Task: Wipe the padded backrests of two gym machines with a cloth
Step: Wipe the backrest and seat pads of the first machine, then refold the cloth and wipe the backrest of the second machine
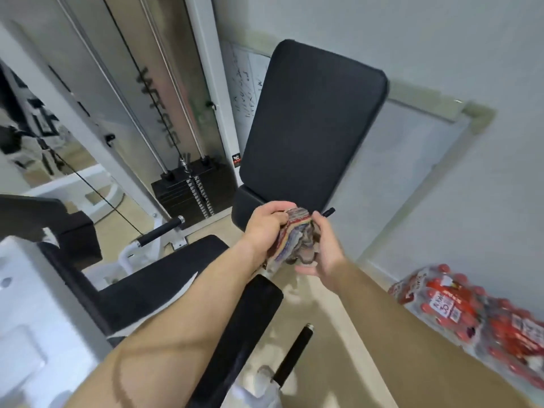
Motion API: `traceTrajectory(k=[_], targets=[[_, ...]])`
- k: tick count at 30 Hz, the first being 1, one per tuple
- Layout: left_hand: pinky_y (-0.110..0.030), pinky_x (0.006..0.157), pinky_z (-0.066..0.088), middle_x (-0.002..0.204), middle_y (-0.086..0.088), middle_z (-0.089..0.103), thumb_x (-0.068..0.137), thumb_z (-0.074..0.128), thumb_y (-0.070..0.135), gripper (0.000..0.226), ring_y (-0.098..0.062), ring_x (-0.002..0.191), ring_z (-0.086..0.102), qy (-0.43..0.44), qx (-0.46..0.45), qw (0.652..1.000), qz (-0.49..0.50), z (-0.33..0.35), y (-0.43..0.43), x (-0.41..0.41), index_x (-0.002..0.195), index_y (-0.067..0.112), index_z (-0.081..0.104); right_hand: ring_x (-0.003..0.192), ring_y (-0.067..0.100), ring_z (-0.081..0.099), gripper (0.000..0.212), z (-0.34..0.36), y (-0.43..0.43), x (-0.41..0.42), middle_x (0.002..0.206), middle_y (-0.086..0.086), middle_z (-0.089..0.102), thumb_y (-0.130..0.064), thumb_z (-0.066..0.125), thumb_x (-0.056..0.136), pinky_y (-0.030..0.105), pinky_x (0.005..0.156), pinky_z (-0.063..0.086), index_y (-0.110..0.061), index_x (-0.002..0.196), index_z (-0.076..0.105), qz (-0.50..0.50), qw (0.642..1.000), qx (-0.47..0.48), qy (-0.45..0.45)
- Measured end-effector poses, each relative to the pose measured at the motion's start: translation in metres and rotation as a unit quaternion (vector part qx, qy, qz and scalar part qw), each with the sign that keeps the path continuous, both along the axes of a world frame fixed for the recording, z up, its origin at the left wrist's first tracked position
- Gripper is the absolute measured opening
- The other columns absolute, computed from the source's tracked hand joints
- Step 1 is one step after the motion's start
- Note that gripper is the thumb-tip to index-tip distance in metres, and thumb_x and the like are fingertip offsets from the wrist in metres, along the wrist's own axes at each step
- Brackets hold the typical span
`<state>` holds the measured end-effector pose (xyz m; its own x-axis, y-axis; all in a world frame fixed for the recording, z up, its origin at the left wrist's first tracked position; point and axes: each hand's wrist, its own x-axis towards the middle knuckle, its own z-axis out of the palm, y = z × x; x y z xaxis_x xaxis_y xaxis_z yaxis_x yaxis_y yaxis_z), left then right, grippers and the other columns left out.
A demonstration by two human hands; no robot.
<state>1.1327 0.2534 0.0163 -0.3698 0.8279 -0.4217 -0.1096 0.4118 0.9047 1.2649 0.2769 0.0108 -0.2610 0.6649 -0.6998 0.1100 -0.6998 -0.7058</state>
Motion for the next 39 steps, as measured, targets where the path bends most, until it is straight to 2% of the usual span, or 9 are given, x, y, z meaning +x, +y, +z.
traceTrajectory(k=[3,7,11,14,18,23,27,34,39], targets=[[-0.036,0.082,0.057,0.096,-0.012,0.077,0.094,0.049,-0.002,0.032,-0.025,0.089,0.072,-0.042,0.034,0.999,0.009,0.040,-0.034,0.021,0.100,0.013,0.076,0.103,0.020,0.071,0.043,0.028,-0.029,0.017,0.110,-0.002,0.076,-0.059,0.055,0.086,0.043,0.085,0.058,-0.030,0.115,0.069,0.024,0.998,0.047,0.019],[-0.036,0.097,0.055,0.103,0.001,0.078,0.087,0.059,0.005,0.032,-0.017,0.100,0.072,0.078,0.046,0.996,-0.016,0.085,-0.074,0.042,0.109,0.021,0.077,0.093,0.015,0.066,0.013,0.078,-0.067,0.036,0.097,-0.004,0.071,-0.028,0.058,0.092,0.032,0.072,0.051,-0.029,0.103,0.064,0.048,0.992,0.114,0.006],[-0.032,0.099,0.051,0.109,0.007,0.074,0.084,0.065,0.012,0.039,-0.013,0.105,0.068,0.156,0.035,0.983,-0.093,0.126,-0.112,0.051,0.120,0.026,0.071,0.077,0.016,0.060,0.022,0.112,-0.098,0.052,0.085,0.000,0.065,-0.008,0.058,0.087,0.029,0.061,0.049,-0.024,0.101,0.064,0.074,0.978,0.190,-0.035],[-0.029,0.086,0.051,0.104,0.007,0.070,0.089,0.063,0.003,0.041,-0.013,0.099,0.065,0.178,0.032,0.973,-0.146,0.151,-0.138,0.049,0.123,0.026,0.066,0.074,0.014,0.062,0.021,0.136,-0.119,0.058,0.089,-0.001,0.066,-0.008,0.063,0.089,0.026,0.056,0.050,-0.024,0.102,0.065,0.074,0.967,0.236,-0.055],[-0.029,0.092,0.050,0.104,0.006,0.072,0.086,0.074,0.013,0.030,-0.013,0.099,0.067,0.256,0.081,0.955,-0.127,0.174,-0.168,0.038,0.114,0.023,0.070,0.073,0.011,0.063,0.019,0.163,-0.154,0.054,0.087,-0.004,0.064,-0.012,0.067,0.090,0.024,0.056,0.052,-0.028,0.093,0.060,0.022,0.959,0.271,-0.082],[-0.027,0.082,0.047,0.096,0.006,0.070,0.083,0.074,0.013,0.022,-0.013,0.090,0.064,0.281,0.104,0.942,-0.154,0.199,-0.214,0.021,0.104,0.019,0.069,0.092,0.025,0.071,0.024,0.187,-0.206,0.041,0.095,0.004,0.072,-0.018,0.072,0.074,0.047,0.084,0.060,-0.028,0.094,0.063,0.018,0.937,0.319,-0.144],[-0.031,0.086,0.052,0.097,0.003,0.070,0.085,0.074,0.015,0.023,-0.016,0.093,0.066,0.276,0.113,0.939,-0.170,0.215,-0.259,0.014,0.107,0.017,0.068,0.091,0.023,0.070,0.036,0.213,-0.257,0.037,0.097,0.001,0.071,-0.023,0.070,0.065,0.049,0.081,0.060,-0.029,0.100,0.065,0.008,0.922,0.349,-0.167],[-0.040,0.096,0.053,0.106,0.002,0.071,0.086,0.073,0.017,0.025,-0.018,0.101,0.066,0.283,0.134,0.938,-0.151,0.234,-0.338,0.016,0.110,0.021,0.069,0.073,0.014,0.059,0.028,0.243,-0.341,0.050,0.085,0.001,0.065,-0.002,0.057,0.084,0.027,0.065,0.050,-0.022,0.100,0.068,-0.007,0.915,0.373,-0.156],[-0.039,0.095,0.053,0.106,0.002,0.071,0.087,0.071,0.017,0.024,-0.018,0.102,0.065,0.292,0.139,0.935,-0.147,0.240,-0.401,0.020,0.111,0.019,0.069,0.076,0.016,0.063,0.034,0.248,-0.404,0.055,0.088,0.003,0.068,0.005,0.054,0.082,0.030,0.066,0.053,-0.022,0.097,0.068,-0.004,0.899,0.403,-0.170]])
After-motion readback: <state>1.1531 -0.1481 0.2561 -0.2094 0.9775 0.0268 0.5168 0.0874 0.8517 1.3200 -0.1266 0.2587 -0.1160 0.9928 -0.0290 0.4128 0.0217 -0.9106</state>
